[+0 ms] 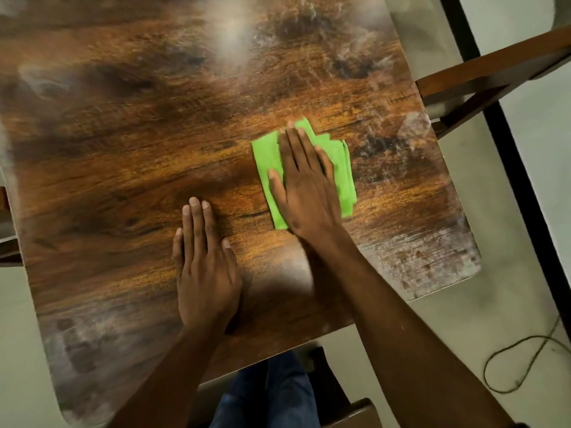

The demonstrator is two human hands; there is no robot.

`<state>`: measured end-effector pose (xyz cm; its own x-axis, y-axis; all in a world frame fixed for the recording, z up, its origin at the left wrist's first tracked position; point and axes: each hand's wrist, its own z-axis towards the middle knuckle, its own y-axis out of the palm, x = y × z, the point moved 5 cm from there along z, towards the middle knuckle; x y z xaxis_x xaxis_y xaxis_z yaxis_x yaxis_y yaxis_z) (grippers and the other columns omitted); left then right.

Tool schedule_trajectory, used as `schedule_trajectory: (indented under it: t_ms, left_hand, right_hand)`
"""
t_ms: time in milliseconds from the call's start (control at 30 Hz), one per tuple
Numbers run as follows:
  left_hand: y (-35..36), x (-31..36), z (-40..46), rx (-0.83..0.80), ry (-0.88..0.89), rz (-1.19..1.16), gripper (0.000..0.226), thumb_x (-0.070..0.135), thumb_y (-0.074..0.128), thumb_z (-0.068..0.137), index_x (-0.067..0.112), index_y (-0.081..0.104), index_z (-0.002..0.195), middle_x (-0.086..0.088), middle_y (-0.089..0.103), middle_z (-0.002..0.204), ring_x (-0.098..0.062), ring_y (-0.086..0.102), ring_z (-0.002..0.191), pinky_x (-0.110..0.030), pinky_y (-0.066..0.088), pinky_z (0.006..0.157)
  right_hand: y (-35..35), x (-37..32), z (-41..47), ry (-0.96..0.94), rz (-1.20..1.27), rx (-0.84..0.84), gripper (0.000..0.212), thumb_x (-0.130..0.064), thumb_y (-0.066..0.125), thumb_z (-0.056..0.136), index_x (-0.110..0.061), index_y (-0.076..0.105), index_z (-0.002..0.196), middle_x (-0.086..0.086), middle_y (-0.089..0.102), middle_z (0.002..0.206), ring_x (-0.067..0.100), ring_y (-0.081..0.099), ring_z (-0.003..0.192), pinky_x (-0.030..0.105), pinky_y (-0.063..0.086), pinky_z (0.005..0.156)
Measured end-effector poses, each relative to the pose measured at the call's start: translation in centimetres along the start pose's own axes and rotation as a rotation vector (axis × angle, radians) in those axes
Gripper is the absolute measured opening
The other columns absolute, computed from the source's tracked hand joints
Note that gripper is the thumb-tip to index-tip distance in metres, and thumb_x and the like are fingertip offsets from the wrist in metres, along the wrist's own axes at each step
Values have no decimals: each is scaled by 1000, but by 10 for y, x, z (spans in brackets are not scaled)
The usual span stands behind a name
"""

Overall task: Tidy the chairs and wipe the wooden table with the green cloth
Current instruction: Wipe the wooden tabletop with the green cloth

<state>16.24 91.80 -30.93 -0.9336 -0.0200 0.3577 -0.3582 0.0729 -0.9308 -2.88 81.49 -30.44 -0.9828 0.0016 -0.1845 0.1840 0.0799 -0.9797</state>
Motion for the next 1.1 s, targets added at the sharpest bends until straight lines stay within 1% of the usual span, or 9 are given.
schedule_trajectory:
  t_ms: [133,300,400,500,667,767,867,967,1100]
  left_hand:
    - [1,2,1,-16,-3,11,65,26,25,111,8,4,170,-6,-1,179,-17,-3,165,-44,10,134]
    - [1,4,1,-17,3,28,66,27,25,111,7,2,170,-7,-4,179,-18,-4,165,-44,9,134]
    - [2,4,2,-16,-3,41,66,27,24,111,8,1,170,-7,-4,179,-18,-5,165,-45,10,134]
    - [3,3,2,-11,-4,38,66,27,25,111,9,2,170,-6,-3,179,-17,-5,165,-45,10,134]
    - [1,3,1,3,-2,24,65,29,26,112,10,4,170,-6,0,179,-16,-4,165,-45,9,134]
    - [1,4,1,6,3,30,64,30,24,112,9,5,170,-6,0,179,-16,-4,165,-45,9,134]
    - [1,4,2,6,-7,38,64,30,24,112,9,5,170,-7,0,179,-17,-4,165,-46,9,134]
    - [1,4,3,0,-11,28,64,31,25,112,9,7,170,-8,1,179,-18,-2,165,-45,9,134]
    - [0,6,4,4,-21,-3,64,31,26,112,9,9,170,-8,3,179,-18,-1,165,-41,5,134]
  right_hand:
    - [0,17,-105,65,12,-76,71,-44,33,112,-16,5,171,1,-2,179,14,-4,165,45,13,133]
    - [6,26,-200,105,6,-159,71,-46,30,110,-16,10,171,0,2,179,17,2,165,49,21,129]
    - [5,25,-180,87,22,-136,72,-46,29,109,-16,8,171,0,0,179,16,0,165,46,17,131]
    - [0,25,-109,81,4,-60,72,-45,30,110,-16,5,171,2,-1,179,15,-1,165,43,12,132]
    - [-9,26,7,87,-16,25,69,-46,26,110,-11,17,169,6,12,178,18,11,165,44,16,131]
    - [-8,32,-22,64,-11,10,68,-45,26,112,-11,14,170,6,7,179,18,6,165,44,15,132]
    - [-6,40,-110,109,19,-61,70,-45,28,112,-13,9,170,4,2,179,17,1,165,45,14,132]
    - [-1,40,-182,124,10,-148,72,-47,32,110,-15,9,171,4,4,179,18,3,165,48,20,130]
    - [1,46,-187,52,10,-150,74,-47,36,109,-14,10,170,4,5,179,18,4,165,47,21,130]
